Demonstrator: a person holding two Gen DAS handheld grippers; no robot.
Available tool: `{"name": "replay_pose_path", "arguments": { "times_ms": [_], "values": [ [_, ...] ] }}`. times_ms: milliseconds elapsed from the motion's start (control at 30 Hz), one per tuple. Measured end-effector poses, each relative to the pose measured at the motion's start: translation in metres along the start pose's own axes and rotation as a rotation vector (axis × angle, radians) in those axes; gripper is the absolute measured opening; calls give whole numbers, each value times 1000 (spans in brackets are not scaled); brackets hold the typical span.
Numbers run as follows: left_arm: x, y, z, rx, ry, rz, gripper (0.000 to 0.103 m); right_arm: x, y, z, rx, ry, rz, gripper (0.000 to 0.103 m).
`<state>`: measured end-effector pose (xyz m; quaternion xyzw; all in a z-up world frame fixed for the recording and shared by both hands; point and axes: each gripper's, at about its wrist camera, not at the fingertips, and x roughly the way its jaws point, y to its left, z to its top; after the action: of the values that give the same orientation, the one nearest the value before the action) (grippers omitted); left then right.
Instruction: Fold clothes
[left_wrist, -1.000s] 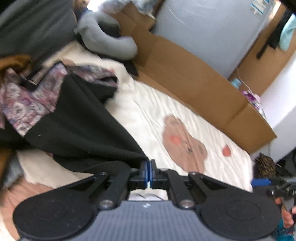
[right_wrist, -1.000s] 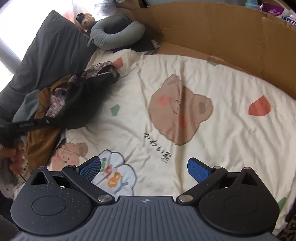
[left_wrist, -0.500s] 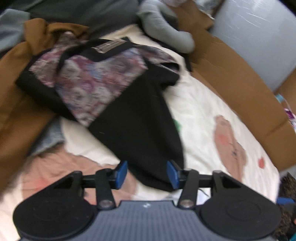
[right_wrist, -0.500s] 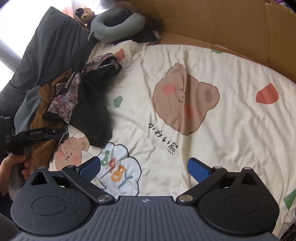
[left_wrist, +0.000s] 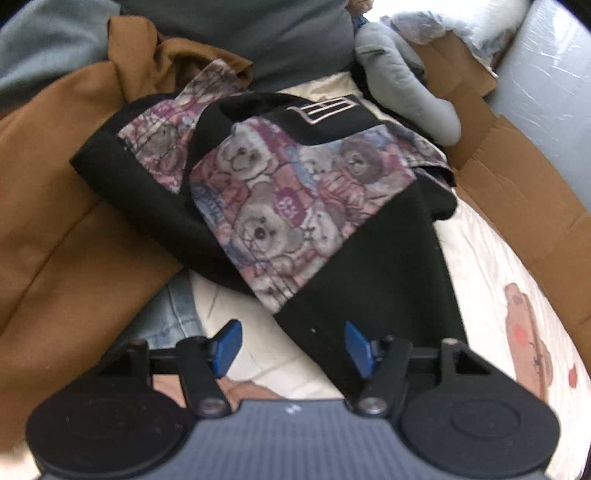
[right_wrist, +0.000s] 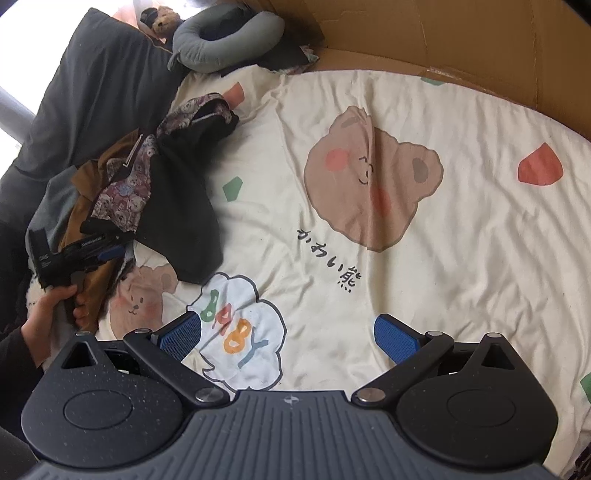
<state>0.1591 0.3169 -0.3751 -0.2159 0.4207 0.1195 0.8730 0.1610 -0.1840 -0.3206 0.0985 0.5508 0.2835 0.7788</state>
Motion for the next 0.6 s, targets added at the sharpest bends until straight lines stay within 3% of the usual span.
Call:
{"name": "replay_pose_path", "arguments": {
  "times_ms": [167,300,400,600],
  "values": [
    [15,2,2,3,-34,-33,64,6,-2,-1,6,14,-13,103],
    [16,3,2,-3,-44,-45,55,10,1,-1,-10,34,-25,103],
    [7,0,-1,0,-78,-64,54,12,4,-1,-22,41,-31,103],
    [-7,-15,-7,58,-123,-70,35,17,8,2,-28,46,-27,103]
  ]
}}
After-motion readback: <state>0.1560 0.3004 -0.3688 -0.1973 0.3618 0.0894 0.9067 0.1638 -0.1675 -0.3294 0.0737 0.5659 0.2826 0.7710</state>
